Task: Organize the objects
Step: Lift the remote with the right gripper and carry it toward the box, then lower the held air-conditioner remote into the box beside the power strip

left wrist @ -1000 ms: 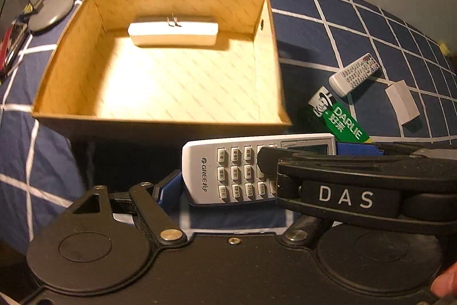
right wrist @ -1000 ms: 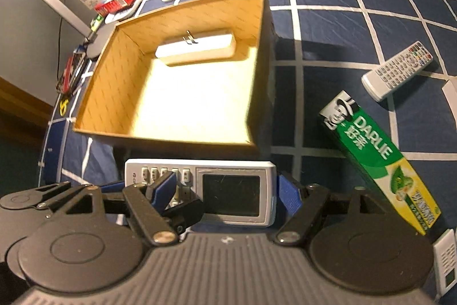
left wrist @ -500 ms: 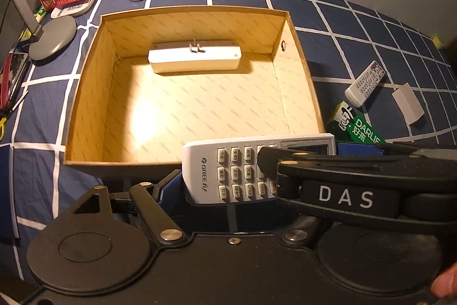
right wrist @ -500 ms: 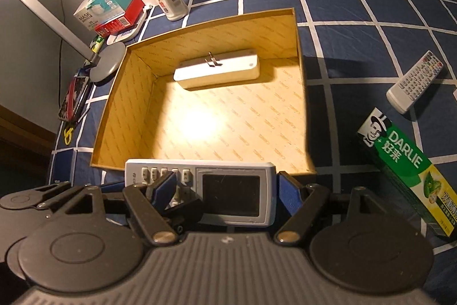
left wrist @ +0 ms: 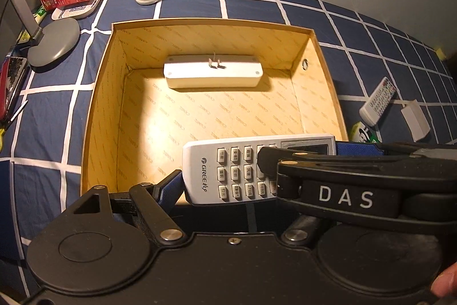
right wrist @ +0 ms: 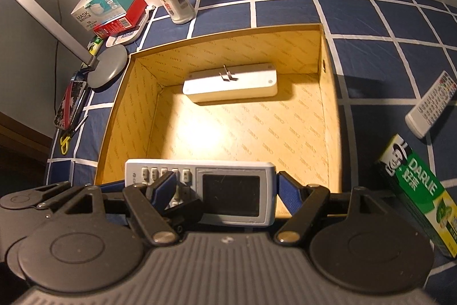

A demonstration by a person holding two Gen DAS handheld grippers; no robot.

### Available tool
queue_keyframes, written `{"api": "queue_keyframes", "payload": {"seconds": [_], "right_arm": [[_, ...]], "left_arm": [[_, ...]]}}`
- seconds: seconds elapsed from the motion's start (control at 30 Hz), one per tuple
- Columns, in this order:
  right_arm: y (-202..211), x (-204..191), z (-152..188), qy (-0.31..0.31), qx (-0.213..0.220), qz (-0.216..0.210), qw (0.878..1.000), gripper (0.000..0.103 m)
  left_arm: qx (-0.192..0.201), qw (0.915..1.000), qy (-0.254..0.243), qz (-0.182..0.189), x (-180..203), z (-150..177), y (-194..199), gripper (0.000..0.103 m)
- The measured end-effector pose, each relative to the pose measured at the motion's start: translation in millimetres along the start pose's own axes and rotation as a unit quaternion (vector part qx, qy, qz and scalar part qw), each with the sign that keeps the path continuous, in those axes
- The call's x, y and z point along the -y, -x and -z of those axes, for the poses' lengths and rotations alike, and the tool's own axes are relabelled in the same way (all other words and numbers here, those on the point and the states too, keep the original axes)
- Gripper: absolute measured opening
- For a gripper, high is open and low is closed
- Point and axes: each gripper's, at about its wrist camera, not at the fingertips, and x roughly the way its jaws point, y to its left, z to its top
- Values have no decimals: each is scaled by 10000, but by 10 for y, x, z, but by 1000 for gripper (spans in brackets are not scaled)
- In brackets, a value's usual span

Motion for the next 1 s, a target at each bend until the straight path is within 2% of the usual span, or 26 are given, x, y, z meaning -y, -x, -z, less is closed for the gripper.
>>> {"api": "queue_keyframes", "payload": {"seconds": [0.43, 0.73, 1.0], "right_arm": [[-719, 83, -592, -146, -304, 35, 9994, 76], [-1288, 235, -790, -329, -693, 120, 9970, 76], [-1554, 319, -925, -420, -823, 166, 9956, 76]], "left_arm": [[-339, 9994, -10, 39, -296, -569, -618, 75], [-776, 9969, -8, 137, -455, -778, -1158, 75], [-928, 9955, -2, 185, -530, -924, -1429, 75]]}}
